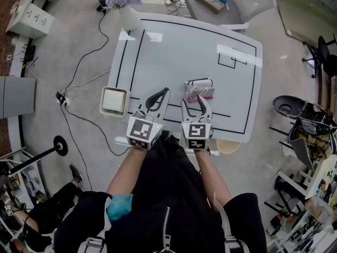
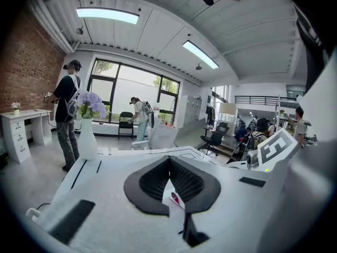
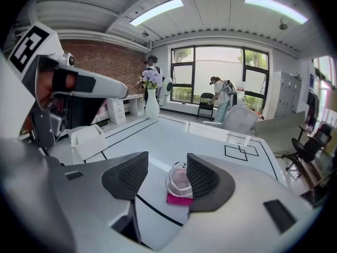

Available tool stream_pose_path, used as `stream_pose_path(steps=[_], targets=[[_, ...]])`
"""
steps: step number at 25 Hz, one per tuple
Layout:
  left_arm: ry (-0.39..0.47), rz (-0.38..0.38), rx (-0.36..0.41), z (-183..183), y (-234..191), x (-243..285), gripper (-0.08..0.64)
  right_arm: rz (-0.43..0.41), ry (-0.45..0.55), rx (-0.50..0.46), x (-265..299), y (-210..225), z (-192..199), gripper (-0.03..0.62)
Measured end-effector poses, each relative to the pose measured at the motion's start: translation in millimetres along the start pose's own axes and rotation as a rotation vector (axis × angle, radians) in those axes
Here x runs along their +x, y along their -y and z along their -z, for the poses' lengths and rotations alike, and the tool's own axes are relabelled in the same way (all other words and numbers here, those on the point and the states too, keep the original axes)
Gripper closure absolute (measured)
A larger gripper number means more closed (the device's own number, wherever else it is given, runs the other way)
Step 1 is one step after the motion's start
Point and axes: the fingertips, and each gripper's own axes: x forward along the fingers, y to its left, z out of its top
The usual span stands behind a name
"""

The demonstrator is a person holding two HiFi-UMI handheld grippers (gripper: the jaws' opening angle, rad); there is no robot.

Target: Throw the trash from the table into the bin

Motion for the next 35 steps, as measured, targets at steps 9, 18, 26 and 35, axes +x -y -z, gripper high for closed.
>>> stream_pose_path(steps=[9,18,26,35], targets=[[0.003,-0.06,-0.024,9,-22,-23,0.552,0.028,-0.077,-0.059,30,6,23,0.37],[-0.01,-0.115,-0.054,22,-43,-40,0.552,0.058,-0.168,-0.114,60,18,46,0.37],[-0.012,-0.133,-0.059,21,-53,-44,0.552,0.111,-0.214,-0.116,69,28,52,0.376],[-0.014,-0.141,-0.064,25,-59,-45,0.552,0.07,-0.263,-0.09,79,30,63,0.528]])
